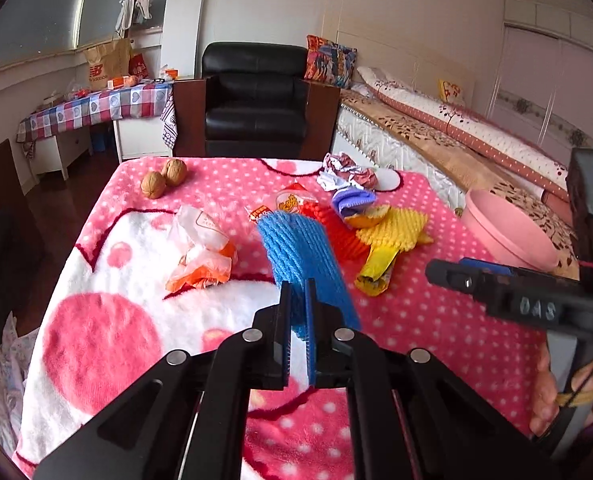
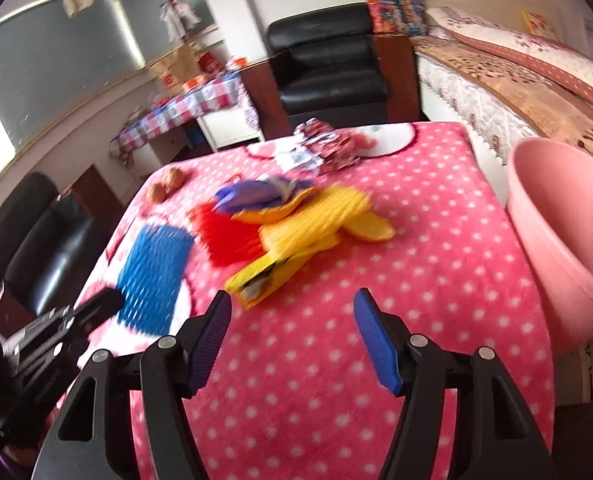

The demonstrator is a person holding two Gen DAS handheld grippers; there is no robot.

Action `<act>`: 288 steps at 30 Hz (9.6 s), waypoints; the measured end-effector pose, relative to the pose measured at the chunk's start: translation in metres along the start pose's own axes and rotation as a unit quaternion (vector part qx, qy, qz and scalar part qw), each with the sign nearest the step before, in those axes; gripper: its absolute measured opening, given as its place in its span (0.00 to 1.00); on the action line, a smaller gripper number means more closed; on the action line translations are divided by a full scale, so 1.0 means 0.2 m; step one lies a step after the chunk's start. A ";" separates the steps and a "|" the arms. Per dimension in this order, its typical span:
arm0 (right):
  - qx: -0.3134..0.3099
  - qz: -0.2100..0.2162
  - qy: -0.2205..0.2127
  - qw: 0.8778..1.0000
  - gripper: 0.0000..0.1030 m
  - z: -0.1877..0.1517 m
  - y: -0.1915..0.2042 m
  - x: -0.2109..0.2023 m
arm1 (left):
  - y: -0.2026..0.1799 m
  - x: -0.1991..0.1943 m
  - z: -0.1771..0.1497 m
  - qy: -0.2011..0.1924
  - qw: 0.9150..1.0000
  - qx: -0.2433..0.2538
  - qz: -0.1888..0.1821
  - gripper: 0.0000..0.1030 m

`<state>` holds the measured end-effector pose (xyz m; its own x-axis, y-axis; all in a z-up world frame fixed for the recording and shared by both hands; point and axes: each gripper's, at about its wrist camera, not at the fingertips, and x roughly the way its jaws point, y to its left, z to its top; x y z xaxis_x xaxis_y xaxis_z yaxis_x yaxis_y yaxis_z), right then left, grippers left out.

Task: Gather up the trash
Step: 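Grasp the blue foam mesh sleeve with the left tool, then grasp the yellow foam mesh sleeve with the right tool while the left holds the blue one, then carry both mesh sleeves with both tools over the pink bucket, then open both tools to drop the mesh sleeves into the bucket, then move both open tools back over the table, then grasp the clear plastic bag with the left tool, then grasp the purple packet with the right tool while the left holds the bag, then carry the plastic bag and purple packet with both tools over the bucket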

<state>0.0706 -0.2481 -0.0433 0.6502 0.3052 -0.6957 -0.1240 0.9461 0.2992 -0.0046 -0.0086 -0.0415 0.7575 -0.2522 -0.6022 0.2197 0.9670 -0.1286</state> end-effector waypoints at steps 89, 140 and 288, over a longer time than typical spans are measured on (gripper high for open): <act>0.133 -0.158 -0.126 0.970 0.09 0.10 -1.10 -0.52 | -1.31 0.50 0.33 0.019 0.972 0.146 -0.183 0.08; 0.035 -0.064 -0.108 0.991 0.56 0.06 -0.41 -0.39 | -0.57 0.15 0.34 0.003 0.996 0.025 -0.086 0.34; 0.127 -0.129 -0.147 0.972 0.20 0.03 -1.03 -0.54 | -1.32 0.54 0.39 0.008 0.980 0.089 -0.175 0.11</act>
<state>0.0312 -0.4768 -0.0257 0.8263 -0.0185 -0.5629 0.2369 0.9182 0.3175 0.0668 -0.2946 -0.0117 0.6074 -0.5660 -0.5574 0.5697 0.7994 -0.1909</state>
